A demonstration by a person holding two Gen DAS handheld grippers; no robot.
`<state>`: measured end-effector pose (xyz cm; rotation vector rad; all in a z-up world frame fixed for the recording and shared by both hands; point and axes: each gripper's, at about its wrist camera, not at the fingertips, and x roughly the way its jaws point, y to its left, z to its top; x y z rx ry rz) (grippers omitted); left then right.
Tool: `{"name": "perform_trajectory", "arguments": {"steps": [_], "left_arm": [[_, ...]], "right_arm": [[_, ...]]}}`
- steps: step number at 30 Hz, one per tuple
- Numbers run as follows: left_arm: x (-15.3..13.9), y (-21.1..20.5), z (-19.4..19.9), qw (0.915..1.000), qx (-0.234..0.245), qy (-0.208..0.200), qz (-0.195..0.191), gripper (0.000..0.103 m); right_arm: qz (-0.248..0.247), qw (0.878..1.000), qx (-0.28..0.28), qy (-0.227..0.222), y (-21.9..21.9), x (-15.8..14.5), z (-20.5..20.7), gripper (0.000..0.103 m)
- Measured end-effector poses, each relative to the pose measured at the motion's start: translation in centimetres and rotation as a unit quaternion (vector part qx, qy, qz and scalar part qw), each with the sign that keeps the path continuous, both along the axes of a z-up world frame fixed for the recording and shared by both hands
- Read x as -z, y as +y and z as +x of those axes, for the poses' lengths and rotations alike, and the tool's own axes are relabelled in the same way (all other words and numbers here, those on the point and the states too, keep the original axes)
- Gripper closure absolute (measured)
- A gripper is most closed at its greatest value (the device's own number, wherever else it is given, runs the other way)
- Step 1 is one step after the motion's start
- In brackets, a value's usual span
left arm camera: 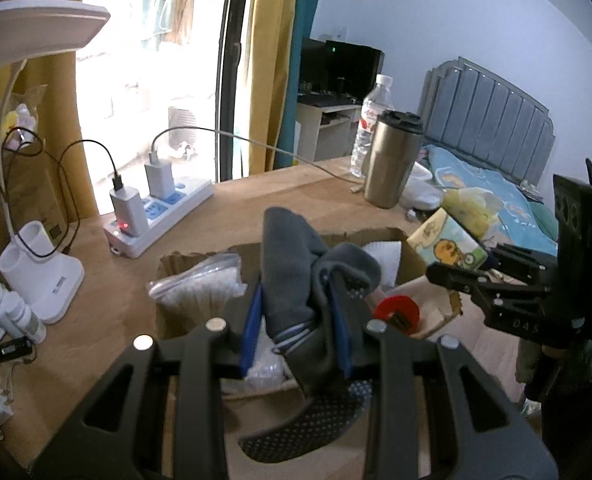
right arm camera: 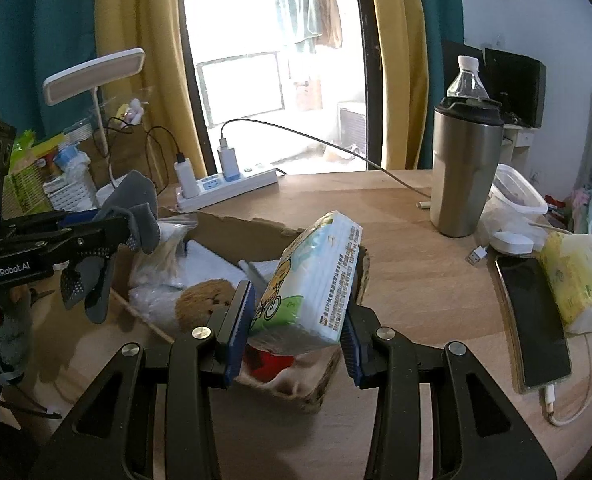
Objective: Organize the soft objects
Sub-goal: 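Carry the tissue pack and grey sock with both grippers down into the box, then open both grippers to release the tissue pack and sock into the box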
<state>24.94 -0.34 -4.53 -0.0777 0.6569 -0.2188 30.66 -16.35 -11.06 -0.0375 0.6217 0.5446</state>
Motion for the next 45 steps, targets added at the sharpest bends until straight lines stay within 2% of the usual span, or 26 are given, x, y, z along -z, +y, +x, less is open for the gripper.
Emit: {"name": "perform_trajectory", "arguments": {"steps": [23,28,30,32,35,37,43,45], "left_arm": [[3.9,-0.4,5.8,0.9987,0.008,0.047,-0.016,0.069],[5.2,-0.5,6.4,0.9971,0.013,0.074,-0.012,0.069],[5.4,-0.5,6.5,0.9968,0.011,0.078,-0.013,0.066],[5.3,-0.5,6.4,0.9968,0.011,0.077,-0.015,0.064],[5.1,-0.4,6.3,0.997,0.01,0.075,-0.014,0.051],[4.9,-0.4,6.1,0.9971,0.01,0.074,-0.015,0.05],[4.1,-0.2,5.4,0.9977,0.007,0.063,-0.024,0.049],[3.8,-0.1,5.1,0.9979,0.007,0.06,-0.024,0.043]], "right_arm": [[-0.013,1.0,0.0,0.019,1.1,2.0,4.0,0.061],[-0.009,1.0,0.01,0.027,1.1,2.1,4.3,0.06],[-0.008,0.999,0.012,0.03,1.2,2.0,4.4,0.059],[-0.01,0.999,0.012,0.033,1.4,2.0,4.3,0.053],[-0.016,0.999,0.011,0.034,1.8,1.8,4.2,0.045],[-0.018,0.999,0.014,0.035,2.1,1.7,4.1,0.042],[-0.015,0.999,0.028,0.031,2.0,0.8,3.5,0.04],[-0.014,0.999,0.03,0.027,2.0,0.4,3.1,0.04]]}}
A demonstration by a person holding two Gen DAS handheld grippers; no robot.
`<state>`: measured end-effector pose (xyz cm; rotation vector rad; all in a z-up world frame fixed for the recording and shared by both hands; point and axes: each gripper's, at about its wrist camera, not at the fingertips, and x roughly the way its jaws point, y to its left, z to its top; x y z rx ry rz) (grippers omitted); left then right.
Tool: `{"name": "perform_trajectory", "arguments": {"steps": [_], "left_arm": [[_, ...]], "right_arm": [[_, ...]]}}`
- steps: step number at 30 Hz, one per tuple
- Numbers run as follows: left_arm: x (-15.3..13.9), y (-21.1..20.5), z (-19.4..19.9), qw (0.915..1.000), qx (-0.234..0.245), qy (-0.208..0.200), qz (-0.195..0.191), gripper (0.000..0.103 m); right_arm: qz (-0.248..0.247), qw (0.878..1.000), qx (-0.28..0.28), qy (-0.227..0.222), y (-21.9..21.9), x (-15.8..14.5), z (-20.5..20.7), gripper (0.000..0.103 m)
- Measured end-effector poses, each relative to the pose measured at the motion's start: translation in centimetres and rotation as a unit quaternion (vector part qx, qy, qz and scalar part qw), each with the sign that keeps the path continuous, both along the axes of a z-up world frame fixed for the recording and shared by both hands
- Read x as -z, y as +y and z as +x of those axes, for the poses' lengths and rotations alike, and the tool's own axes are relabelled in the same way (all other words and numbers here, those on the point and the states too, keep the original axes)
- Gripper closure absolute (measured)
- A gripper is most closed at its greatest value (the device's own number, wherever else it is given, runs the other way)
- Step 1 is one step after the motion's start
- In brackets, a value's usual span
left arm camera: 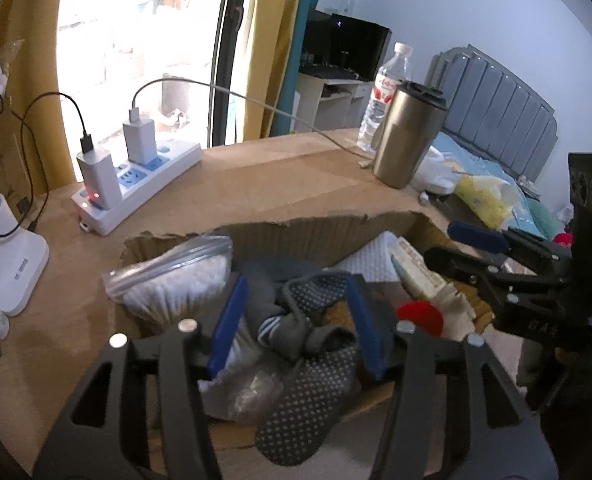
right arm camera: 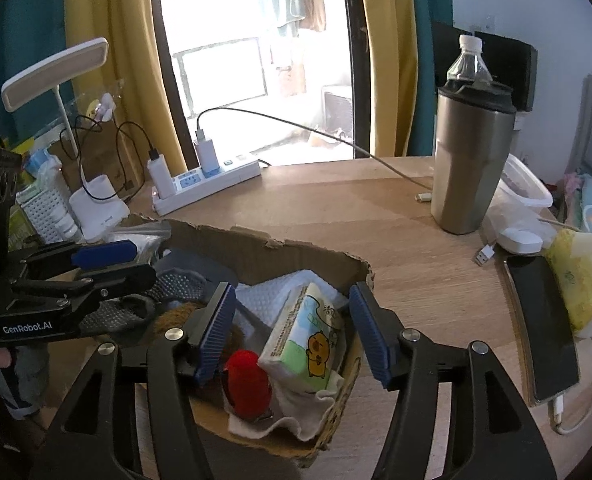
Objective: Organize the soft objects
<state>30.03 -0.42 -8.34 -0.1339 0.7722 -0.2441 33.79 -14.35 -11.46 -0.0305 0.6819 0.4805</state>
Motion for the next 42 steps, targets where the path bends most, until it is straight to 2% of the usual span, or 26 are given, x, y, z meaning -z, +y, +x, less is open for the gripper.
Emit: {"name": "perform_trajectory", "arguments": {"steps": [6,17,31,32,33,34,42], "left_arm": [[-0.9,0.4,-1.0,0.9999,-0.006,-0.01,-0.01,0.034],[-3.2,1.0,-3.9,0.9987,-0.011,-0.048,-0.012,0.031],[-5.7,2.0,-8.1,0.9952,-0.025,-0.094,-0.014,0.029],[-5.8,2.1,-8.4,0.995,-0.026,-0.096,-0.013,0.022],[-5.9,2.2,-8.6,0.9948,-0.027,-0.098,-0.012,0.011],[-5.9,2.3,-8.9,0.9946,-0.029,-0.099,-0.01,0.008],[-6.6,2.7,-11.4,0.9927,-0.037,-0.114,-0.01,0.007]], "right_arm": [[-0.001,1.0,0.004,-0.008,0.1,-0.7,-1.2,0.04],[-0.005,1.0,0.005,-0.03,0.6,-2.5,-3.6,0.035],[-0.014,0.999,0.01,-0.049,0.9,-4.0,-7.1,0.034],[-0.014,0.999,0.01,-0.051,1.0,-4.1,-7.4,0.034],[-0.015,0.998,0.009,-0.052,1.1,-4.2,-7.5,0.034],[-0.015,0.998,0.009,-0.055,1.1,-4.3,-7.9,0.034],[-0.021,0.997,0.012,-0.071,1.5,-5.2,-10.2,0.034]]}}
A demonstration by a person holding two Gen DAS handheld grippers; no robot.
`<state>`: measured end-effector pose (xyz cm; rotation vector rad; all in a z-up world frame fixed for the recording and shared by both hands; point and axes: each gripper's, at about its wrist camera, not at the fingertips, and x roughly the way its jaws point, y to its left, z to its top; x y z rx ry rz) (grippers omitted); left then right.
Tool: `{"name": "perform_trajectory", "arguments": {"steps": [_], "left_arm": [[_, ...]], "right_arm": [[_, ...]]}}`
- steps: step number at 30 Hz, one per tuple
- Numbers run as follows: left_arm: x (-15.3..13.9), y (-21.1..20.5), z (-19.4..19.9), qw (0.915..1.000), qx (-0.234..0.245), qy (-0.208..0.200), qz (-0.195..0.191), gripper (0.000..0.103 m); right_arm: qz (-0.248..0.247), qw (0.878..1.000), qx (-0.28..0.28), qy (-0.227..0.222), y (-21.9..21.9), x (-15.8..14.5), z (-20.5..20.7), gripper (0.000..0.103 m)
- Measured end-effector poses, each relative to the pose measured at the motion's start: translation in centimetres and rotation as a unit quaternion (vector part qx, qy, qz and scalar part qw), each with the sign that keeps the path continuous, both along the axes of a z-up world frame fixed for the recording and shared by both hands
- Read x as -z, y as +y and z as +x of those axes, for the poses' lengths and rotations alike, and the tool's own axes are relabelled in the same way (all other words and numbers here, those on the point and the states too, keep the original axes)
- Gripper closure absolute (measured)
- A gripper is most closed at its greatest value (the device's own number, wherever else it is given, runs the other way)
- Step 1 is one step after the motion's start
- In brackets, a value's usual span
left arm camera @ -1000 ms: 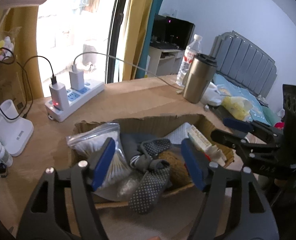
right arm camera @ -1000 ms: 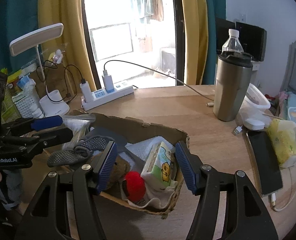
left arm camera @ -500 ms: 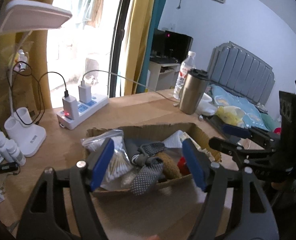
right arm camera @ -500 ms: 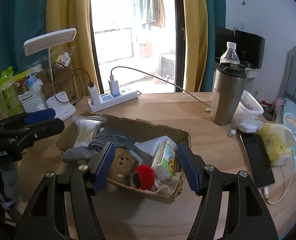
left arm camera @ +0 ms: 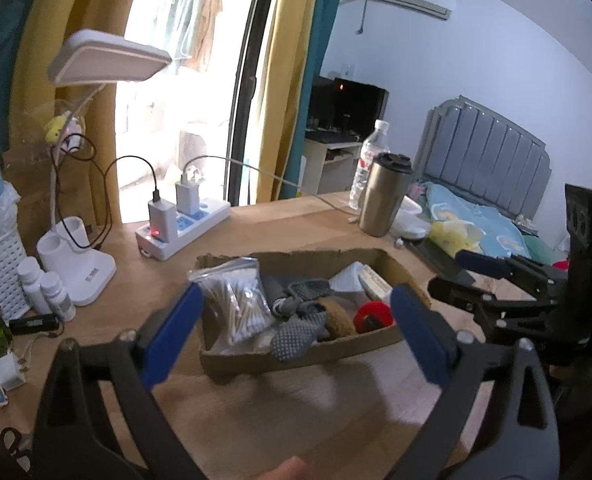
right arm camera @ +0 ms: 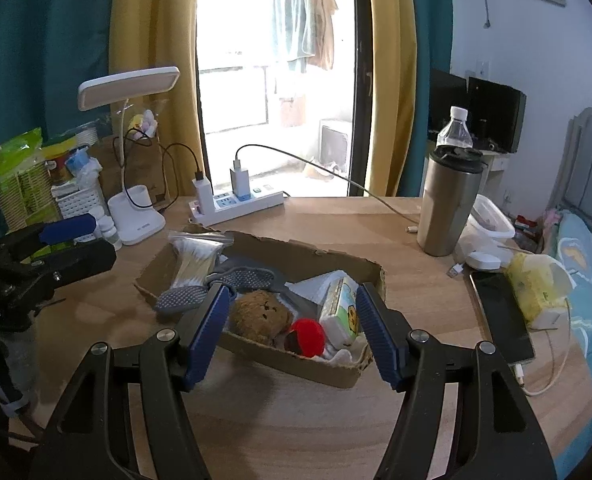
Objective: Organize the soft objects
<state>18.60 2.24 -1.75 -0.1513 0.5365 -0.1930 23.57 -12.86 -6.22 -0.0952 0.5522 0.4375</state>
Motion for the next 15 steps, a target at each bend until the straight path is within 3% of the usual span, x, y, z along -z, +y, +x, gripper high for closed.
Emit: {"name": "perform_trajectory", "arguments": {"steps": [4,8,15], "left_arm": [[-0.4,0.3,-1.3,0.9999,-0.005,-0.01,-0.002,0.007],[-0.5,0.5,-2.4,0.9998,-0.015,-0.013,0.007,0.007],[-1.7,0.9,-5.4,0.9984,-0.02,-0.049,0.016,0.006]], "right_arm": [[-0.004,1.0,0.004,-0.008,0.1,-0.4,-1.5,0.033],[-0.006,1.0,0.011,-0.018,0.2,-0.9,-3.1,0.018],[-0.001,0.999,0.022,-0.043,0.1,-2.0,-6.1,0.018]]}}
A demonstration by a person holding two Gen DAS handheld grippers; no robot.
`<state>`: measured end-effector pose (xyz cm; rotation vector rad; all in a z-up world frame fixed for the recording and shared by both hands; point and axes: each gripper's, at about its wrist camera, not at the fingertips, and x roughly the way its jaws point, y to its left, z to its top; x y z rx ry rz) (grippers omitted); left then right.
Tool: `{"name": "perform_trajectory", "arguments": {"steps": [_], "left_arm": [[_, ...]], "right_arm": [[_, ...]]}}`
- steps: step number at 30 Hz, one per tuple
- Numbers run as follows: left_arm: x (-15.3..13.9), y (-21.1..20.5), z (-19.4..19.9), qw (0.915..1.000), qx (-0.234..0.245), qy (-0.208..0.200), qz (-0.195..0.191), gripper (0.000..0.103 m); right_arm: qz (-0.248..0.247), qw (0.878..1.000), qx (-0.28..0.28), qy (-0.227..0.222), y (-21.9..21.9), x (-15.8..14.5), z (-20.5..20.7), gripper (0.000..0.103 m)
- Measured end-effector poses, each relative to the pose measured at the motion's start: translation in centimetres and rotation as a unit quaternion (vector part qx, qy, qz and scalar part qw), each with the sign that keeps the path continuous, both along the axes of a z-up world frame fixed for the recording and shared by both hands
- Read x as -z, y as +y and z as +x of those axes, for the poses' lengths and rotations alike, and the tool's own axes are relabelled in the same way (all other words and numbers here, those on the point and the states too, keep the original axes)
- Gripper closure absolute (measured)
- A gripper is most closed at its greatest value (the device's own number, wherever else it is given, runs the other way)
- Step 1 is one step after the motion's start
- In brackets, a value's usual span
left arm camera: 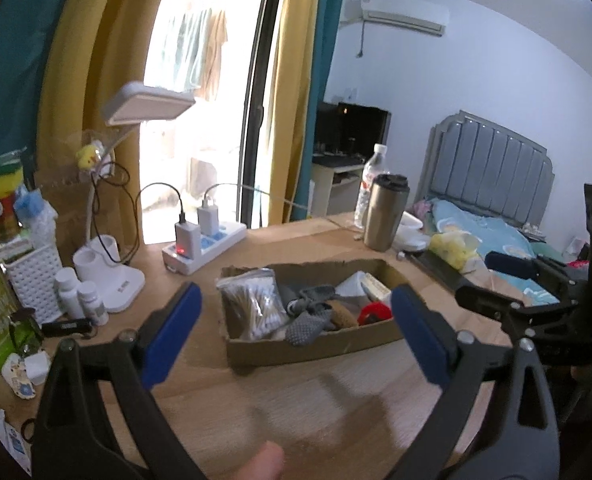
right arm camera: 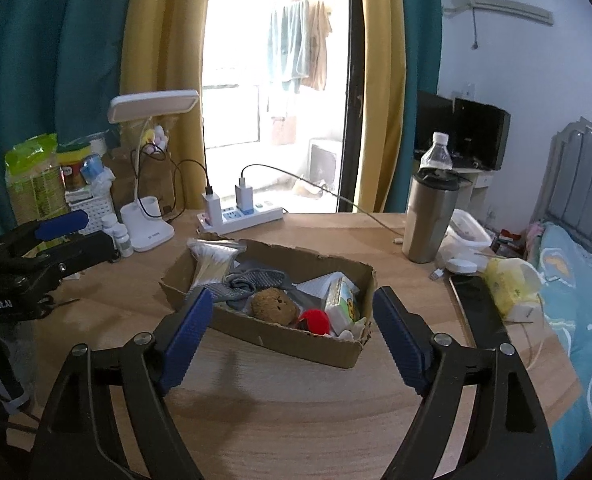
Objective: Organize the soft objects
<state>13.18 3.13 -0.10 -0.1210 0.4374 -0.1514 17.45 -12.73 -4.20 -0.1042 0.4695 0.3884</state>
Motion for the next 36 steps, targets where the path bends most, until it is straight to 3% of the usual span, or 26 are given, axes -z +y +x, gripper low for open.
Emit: {"name": "perform_trajectory", "arguments": {"steps": [26,36], "left_arm": [[-3.8,-2.4,-8.6,0.9971,0.001,-0.07,0.031,0.006],[-5.7,-3.6,-10.8,0.9951,0.011,-0.092,0.036,0.006]], "right_arm": [[0.035,0.993,0.062,-0.099,-4.2,-2.9,-10.3,0.018],[0.033,0.988,0.074,-0.129,-4.7,-4.8,-12.2,0.018]]}}
